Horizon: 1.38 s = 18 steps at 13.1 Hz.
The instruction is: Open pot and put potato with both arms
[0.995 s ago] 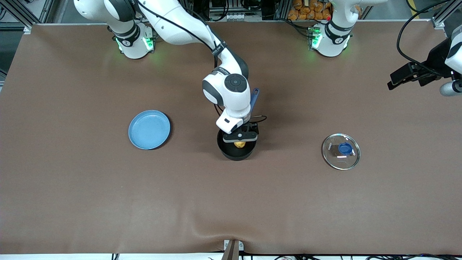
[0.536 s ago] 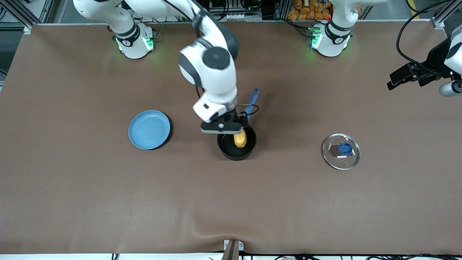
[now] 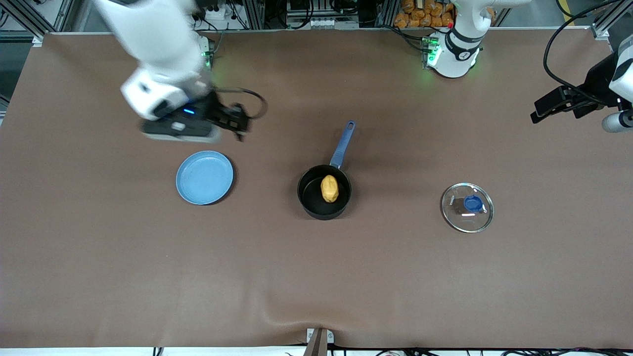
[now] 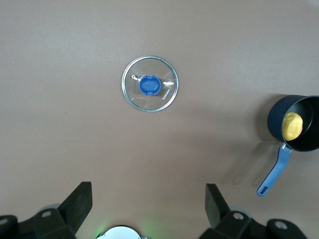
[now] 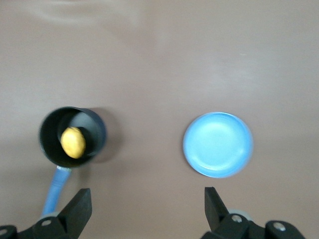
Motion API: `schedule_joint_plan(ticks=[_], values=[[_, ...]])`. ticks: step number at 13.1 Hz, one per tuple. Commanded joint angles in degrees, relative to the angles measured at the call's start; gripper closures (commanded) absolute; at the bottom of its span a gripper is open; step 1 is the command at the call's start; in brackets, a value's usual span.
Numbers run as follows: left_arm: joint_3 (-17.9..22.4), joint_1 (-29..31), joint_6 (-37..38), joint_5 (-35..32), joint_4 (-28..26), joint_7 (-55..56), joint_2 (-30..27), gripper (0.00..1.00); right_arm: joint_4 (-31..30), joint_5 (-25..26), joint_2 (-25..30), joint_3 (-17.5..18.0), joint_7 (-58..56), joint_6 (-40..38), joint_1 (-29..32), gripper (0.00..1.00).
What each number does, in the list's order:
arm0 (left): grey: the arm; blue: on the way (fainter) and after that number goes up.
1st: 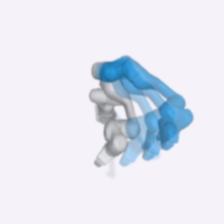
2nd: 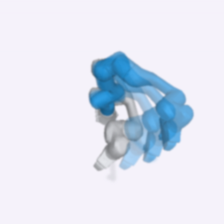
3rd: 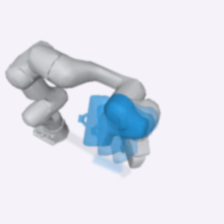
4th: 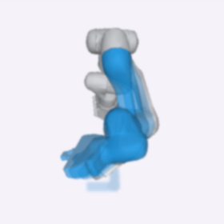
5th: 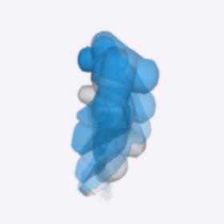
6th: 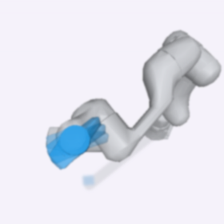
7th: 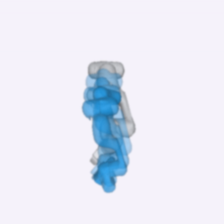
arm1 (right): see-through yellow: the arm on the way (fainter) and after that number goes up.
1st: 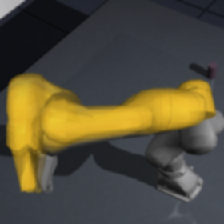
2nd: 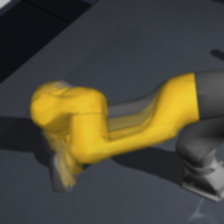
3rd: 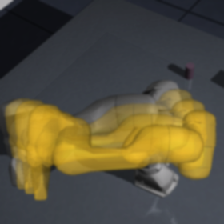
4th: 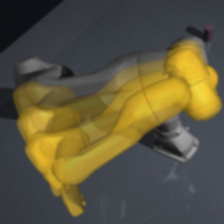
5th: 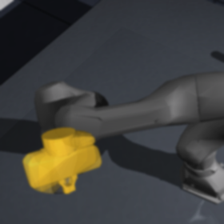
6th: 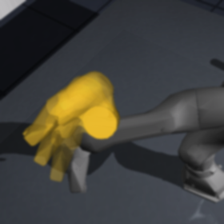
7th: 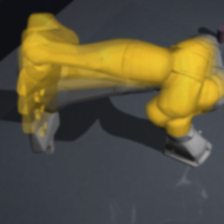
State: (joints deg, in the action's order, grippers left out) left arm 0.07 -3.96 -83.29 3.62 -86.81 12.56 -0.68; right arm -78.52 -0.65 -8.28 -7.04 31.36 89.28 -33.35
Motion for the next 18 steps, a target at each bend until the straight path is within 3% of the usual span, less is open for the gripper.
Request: schedule_joint_plan(ticks=[1, 4, 8, 11, 18], values=[[0.19, 0.00, 0.59, 1.04, 0.06, -0.25, -0.63, 0.00, -7.25, 0.74, 9.22, 2.73, -8.03, -2.79, 9.50, 0.00], [-0.16, -0.44, 0.68, 0.16, -0.02, -0.08, -0.55, 0.00, -12.96, 1.35, 15.47, 2.73, -22.79, -2.89, 19.87, 0.00], [-0.77, -0.88, 1.38, -3.34, -0.20, -0.51, -0.81, 0.00, -18.05, 2.06, 17.86, 2.73, -31.25, -0.18, 28.15, 0.00], [-2.79, -0.70, 1.56, -6.43, -0.20, -0.87, -0.90, 0.00, -23.25, 2.06, 18.83, 2.64, -34.79, 4.75, 30.01, 0.00], [-2.71, -0.18, 1.56, -5.21, 0.59, -1.13, -0.99, 0.00, -23.17, 1.97, 18.83, 2.64, -34.79, 4.50, 30.45, 0.00]])
